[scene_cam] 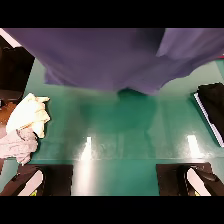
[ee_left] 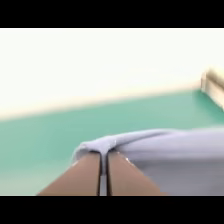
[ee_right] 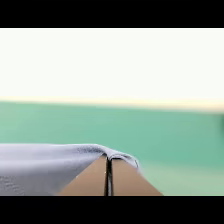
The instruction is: Fold the shirts.
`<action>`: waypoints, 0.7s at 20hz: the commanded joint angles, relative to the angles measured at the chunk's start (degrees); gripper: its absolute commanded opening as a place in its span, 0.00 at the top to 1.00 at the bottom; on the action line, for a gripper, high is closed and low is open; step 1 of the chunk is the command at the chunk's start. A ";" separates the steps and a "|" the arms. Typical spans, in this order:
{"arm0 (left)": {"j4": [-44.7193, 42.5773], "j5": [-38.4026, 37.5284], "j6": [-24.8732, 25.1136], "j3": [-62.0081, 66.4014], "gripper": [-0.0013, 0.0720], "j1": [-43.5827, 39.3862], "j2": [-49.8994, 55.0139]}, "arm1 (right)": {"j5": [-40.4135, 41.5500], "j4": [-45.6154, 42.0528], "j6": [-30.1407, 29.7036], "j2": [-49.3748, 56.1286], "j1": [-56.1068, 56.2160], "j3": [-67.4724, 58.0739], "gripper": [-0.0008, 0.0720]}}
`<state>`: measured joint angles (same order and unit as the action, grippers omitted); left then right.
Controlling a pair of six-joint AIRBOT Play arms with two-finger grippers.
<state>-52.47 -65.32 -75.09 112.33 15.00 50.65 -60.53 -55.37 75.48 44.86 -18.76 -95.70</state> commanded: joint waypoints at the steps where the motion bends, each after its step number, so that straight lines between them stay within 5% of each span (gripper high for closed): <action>1: 1.16 0.00 -0.15 14.56 0.95 0.02 -0.68 | 0.28 -5.09 0.17 -3.58 -0.04 -10.40 0.97; 9: 2.80 -2.71 -1.68 12.72 0.95 0.02 -4.59 | -13.94 -21.16 5.66 -1.18 -0.04 -28.11 0.97; 14: 2.34 -10.34 -2.95 -14.49 0.95 -0.04 -2.67 | -24.28 -17.86 5.49 10.23 1.68 -19.17 0.97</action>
<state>-49.63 -70.98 -77.43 110.74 15.00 46.87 -78.28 -73.65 80.64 49.80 -18.28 -119.07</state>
